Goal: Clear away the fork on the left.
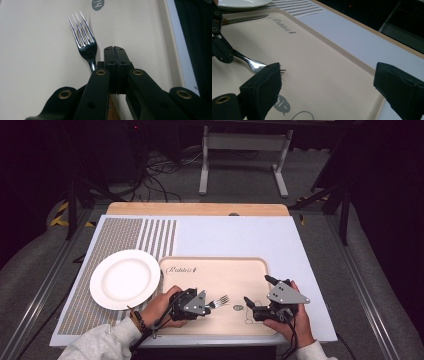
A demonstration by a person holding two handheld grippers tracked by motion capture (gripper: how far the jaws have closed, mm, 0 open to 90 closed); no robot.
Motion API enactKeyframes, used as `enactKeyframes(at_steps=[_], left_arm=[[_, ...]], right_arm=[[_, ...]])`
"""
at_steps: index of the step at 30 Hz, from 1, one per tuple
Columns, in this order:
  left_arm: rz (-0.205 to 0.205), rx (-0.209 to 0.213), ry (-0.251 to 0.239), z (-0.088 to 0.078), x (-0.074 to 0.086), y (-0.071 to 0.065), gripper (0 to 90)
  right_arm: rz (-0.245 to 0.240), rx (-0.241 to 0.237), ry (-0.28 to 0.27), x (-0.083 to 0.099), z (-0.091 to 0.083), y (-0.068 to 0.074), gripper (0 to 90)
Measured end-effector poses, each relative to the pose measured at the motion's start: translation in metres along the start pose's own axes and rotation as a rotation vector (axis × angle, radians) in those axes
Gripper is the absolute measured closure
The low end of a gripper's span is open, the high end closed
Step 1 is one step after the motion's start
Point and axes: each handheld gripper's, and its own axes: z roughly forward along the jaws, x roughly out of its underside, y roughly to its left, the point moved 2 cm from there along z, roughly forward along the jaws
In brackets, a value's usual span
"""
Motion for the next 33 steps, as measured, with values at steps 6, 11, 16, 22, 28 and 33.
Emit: enactKeyframes(at_steps=[6, 11, 16, 22, 28, 33], left_arm=[[0.006, -0.019, 0.055, 0.009, -0.002, 0.003, 90.0], [-0.012, -0.035, 0.068, 0.008, 0.000, 0.006, 90.0], [-0.048, -0.055, 0.089, 0.003, 0.007, 0.009, 90.0], [-0.091, -0.084, 0.129, -0.007, 0.019, 0.012, 90.0], [-0.123, -0.096, 0.131, -0.017, 0.033, 0.010, 90.0], [-0.139, -0.112, 0.139, -0.023, 0.041, 0.009, 90.0]], right_arm=[[-0.004, -0.007, 0.008, 0.001, 0.002, 0.001, 8.7], [-0.003, -0.012, 0.008, 0.001, 0.002, 0.001, 8.7], [-0.007, -0.020, 0.017, 0.002, 0.003, 0.003, 8.7], [-0.009, -0.026, 0.021, 0.001, 0.004, 0.004, 8.7], [-0.004, -0.030, 0.021, 0.001, 0.004, 0.004, 8.7], [-0.012, -0.034, 0.027, 0.001, 0.006, 0.005, 8.6]])
